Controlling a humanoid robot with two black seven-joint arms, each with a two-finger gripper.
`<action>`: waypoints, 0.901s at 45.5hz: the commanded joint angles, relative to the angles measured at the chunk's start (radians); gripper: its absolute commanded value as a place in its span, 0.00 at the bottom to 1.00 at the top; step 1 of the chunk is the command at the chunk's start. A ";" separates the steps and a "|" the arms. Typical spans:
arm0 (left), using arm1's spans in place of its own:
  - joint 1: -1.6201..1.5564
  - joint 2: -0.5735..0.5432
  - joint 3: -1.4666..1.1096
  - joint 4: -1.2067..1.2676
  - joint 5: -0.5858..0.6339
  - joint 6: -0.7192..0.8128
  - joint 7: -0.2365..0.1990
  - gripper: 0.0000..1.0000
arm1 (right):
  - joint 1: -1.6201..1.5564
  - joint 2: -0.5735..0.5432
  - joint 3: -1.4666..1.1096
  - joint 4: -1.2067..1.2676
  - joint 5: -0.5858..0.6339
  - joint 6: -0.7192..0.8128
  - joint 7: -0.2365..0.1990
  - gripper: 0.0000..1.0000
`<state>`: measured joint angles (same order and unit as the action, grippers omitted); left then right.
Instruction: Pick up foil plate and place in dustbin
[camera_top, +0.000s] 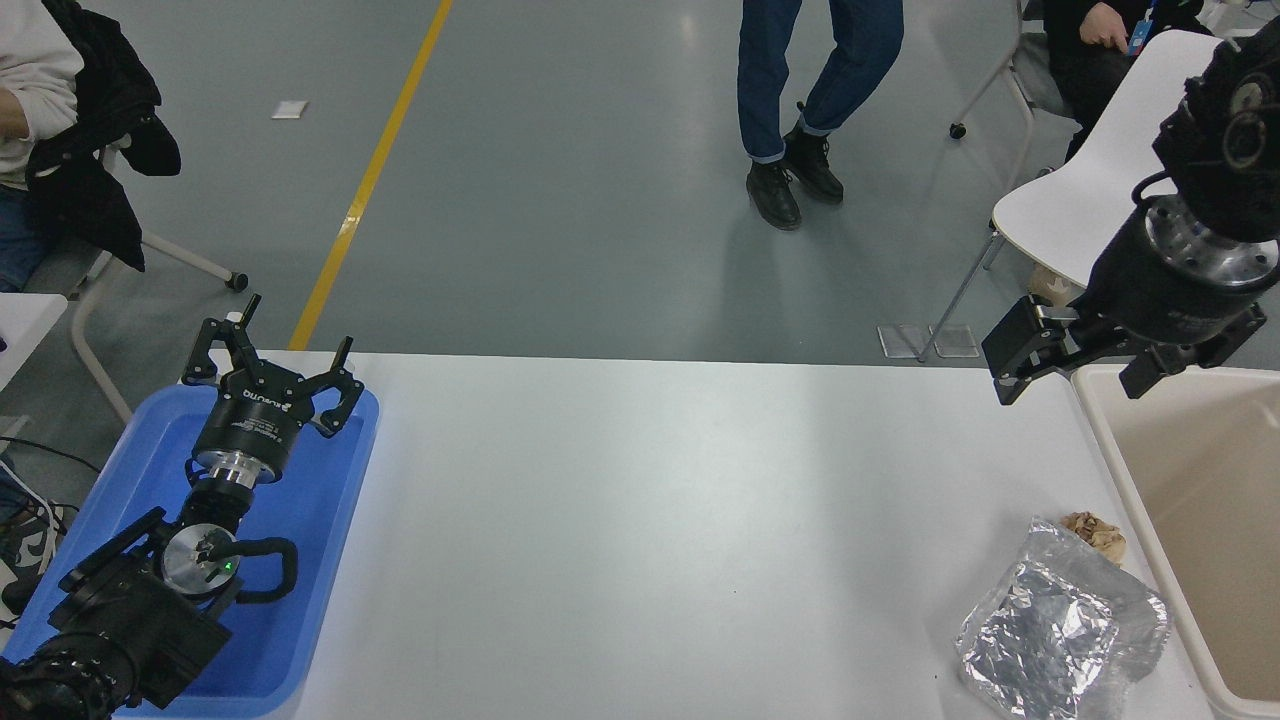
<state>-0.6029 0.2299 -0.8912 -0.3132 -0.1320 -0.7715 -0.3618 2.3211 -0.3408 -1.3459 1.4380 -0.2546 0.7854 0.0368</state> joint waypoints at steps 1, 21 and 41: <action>0.000 -0.001 0.000 0.000 0.000 0.000 0.001 1.00 | -0.002 -0.003 -0.002 -0.001 0.000 0.000 0.000 1.00; 0.000 -0.001 0.000 -0.001 0.000 -0.002 0.001 1.00 | -0.012 -0.026 -0.018 0.001 0.000 0.000 0.000 1.00; 0.002 0.000 0.000 0.000 0.000 0.000 0.000 1.00 | -0.313 -0.254 -0.113 -0.050 -0.002 -0.063 -0.005 0.89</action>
<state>-0.6033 0.2285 -0.8912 -0.3138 -0.1322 -0.7728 -0.3606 2.1690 -0.4779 -1.3934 1.4186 -0.2596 0.7833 0.0343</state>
